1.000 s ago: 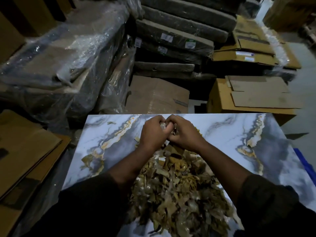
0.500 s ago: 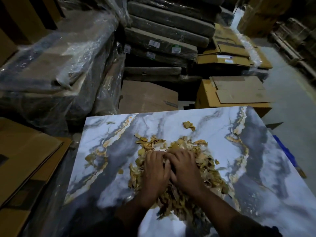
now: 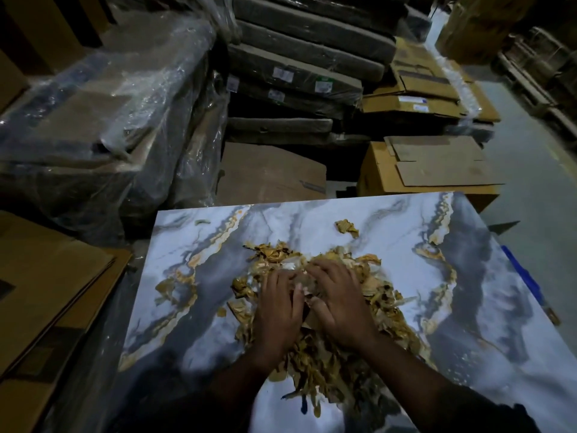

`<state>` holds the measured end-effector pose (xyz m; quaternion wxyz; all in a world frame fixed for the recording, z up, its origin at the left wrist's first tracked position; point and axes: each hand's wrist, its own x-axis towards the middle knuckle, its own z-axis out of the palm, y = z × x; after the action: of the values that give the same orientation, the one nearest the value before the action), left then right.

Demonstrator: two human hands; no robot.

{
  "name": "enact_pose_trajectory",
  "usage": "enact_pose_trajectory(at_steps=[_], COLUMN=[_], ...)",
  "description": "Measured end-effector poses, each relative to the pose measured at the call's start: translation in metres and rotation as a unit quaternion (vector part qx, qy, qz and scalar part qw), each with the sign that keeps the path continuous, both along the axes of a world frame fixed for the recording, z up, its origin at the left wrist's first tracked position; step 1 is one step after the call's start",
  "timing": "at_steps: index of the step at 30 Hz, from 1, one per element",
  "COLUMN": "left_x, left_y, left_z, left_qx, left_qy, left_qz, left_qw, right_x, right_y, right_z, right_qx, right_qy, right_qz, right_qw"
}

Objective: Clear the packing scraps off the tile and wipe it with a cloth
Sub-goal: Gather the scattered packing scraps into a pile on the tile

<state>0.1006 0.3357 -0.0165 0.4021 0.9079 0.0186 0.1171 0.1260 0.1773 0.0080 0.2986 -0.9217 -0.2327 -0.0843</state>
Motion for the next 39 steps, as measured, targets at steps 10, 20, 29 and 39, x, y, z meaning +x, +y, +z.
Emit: enact_pose_trajectory(at_steps=[10,20,29,39], left_x=[0.019,0.088,0.113,0.087], left_y=[0.013,0.051,0.024,0.048], left_z=[0.005,-0.015,-0.022,-0.007], left_qx=[-0.011,-0.013,0.004,-0.059], left_qy=[-0.031,0.070,0.138,0.079], left_qz=[-0.016,0.108,-0.047,0.005], left_qw=[0.999,0.992,0.989,0.995], right_x=[0.017,0.140,0.165,0.121], right_y=[-0.009,-0.054,-0.049,-0.076], right_z=[0.011,0.002,-0.029,0.000], right_qx=[-0.028,0.153,-0.042,0.120], right_qy=[0.020,0.177,0.313,0.372], right_qz=[0.015,-0.185,-0.084,-0.071], right_qw=[0.999,0.955,0.945,0.918])
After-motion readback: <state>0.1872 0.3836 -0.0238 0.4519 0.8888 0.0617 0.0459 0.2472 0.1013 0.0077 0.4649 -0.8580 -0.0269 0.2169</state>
